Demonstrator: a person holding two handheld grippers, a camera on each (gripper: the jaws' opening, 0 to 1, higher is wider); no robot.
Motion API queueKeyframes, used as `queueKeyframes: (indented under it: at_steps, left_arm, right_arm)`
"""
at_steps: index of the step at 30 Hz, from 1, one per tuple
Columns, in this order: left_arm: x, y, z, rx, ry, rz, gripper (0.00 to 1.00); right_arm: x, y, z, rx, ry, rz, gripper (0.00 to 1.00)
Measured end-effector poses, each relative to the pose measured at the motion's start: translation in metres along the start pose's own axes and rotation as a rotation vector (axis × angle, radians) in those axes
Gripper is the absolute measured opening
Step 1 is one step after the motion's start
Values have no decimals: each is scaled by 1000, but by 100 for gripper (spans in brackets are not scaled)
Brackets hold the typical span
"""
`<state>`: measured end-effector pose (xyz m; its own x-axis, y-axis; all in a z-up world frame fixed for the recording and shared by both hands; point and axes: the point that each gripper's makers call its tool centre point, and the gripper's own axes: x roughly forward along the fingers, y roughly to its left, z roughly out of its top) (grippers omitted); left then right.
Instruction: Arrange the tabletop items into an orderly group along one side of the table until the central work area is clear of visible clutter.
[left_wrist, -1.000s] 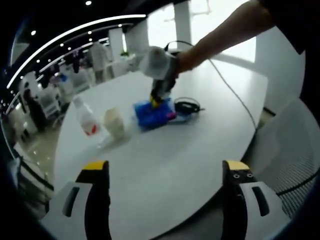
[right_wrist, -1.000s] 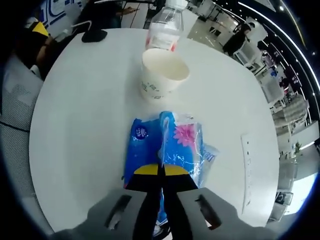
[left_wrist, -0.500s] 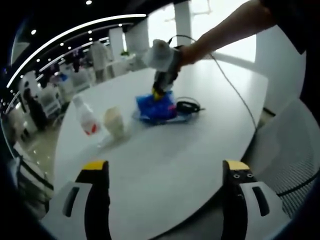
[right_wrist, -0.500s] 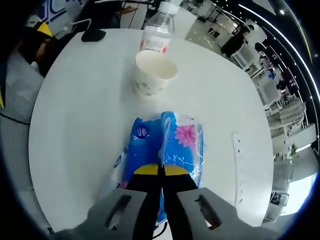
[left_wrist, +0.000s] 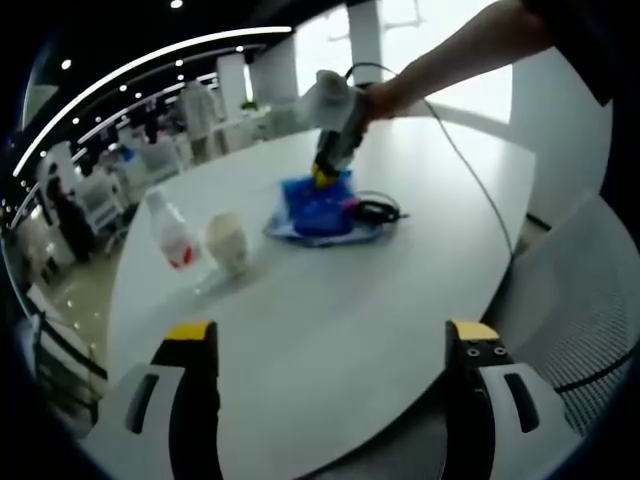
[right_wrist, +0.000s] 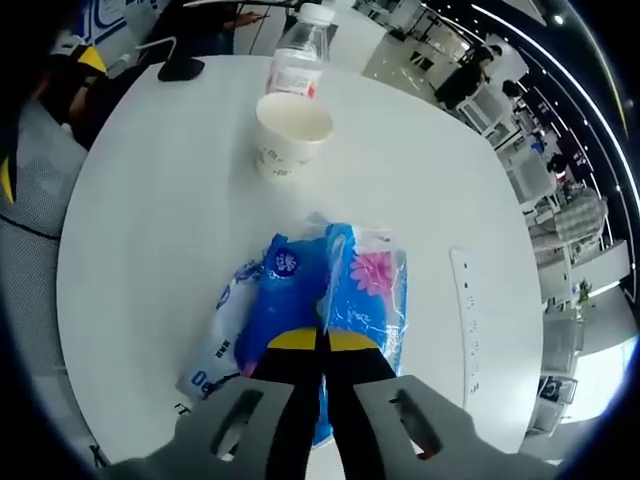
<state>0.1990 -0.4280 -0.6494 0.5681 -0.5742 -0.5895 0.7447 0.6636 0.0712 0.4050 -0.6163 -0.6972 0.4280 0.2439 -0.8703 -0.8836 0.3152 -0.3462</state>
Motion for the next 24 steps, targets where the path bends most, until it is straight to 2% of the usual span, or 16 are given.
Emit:
queueKeyframes:
  at_steps: [9,24]
  left_arm:
    - [0,-1,-2,6,9,-5,90]
    - [0,-1,-2,7,15,-4,90]
  right_arm:
    - [-6,-6,-12,12,10,-13,0]
    - [-18,-22,-45,47,36,-41,0]
